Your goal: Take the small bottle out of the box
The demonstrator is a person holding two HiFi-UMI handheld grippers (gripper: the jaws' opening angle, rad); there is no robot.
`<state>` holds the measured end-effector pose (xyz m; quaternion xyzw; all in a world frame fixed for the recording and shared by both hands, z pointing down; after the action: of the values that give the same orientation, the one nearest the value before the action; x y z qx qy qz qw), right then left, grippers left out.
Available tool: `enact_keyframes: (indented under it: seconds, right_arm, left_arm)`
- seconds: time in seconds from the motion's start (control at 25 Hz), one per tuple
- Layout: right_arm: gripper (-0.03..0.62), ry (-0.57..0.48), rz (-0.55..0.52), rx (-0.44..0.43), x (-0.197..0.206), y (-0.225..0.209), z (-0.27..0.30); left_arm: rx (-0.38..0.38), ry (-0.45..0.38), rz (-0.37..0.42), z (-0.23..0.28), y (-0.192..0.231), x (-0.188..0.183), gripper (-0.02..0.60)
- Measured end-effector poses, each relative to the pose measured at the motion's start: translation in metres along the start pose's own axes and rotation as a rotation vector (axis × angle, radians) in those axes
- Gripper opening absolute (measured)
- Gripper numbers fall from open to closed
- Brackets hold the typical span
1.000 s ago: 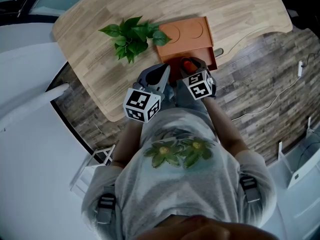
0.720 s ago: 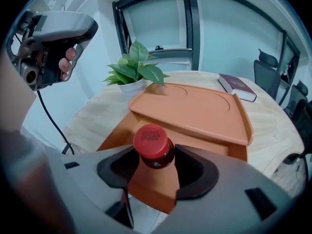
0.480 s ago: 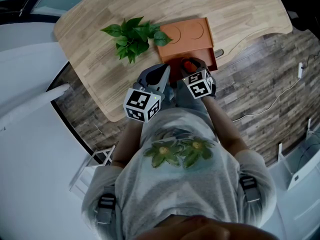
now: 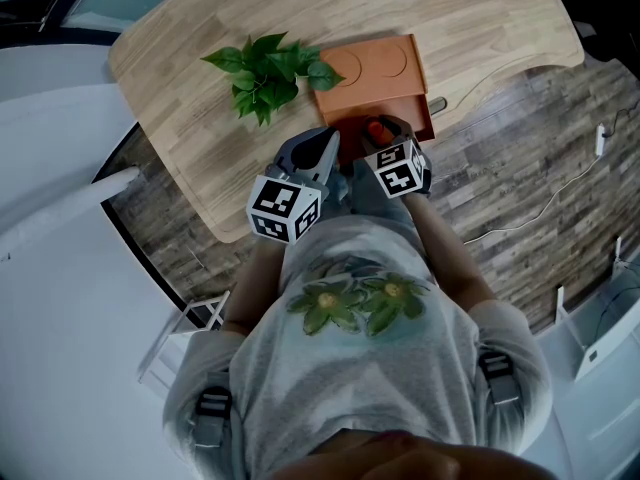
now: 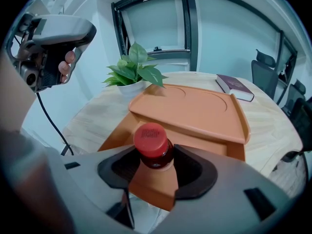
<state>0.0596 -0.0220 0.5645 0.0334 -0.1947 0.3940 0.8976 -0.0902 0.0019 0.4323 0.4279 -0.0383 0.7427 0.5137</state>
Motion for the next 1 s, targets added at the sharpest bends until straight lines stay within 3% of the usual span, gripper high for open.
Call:
enact_keyframes:
  seconds: [1.0]
  right_arm:
    - [0.213, -0.067, 0.020, -0.005, -0.009, 0.003, -0.023]
  left_arm:
    - [0.006, -0.024, 0.020, -0.007, -0.003, -0.001, 0.008]
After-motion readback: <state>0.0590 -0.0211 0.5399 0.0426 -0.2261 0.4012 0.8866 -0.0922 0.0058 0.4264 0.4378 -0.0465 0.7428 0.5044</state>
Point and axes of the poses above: the fingertips, and each gripper's own axes: z forward along the fingers, y to its left, x out of its underside, the point moved 8 cm from there along -z, backward along the fingers, and after that the axes turned 12 degrees about y, right-handed, at the moved point
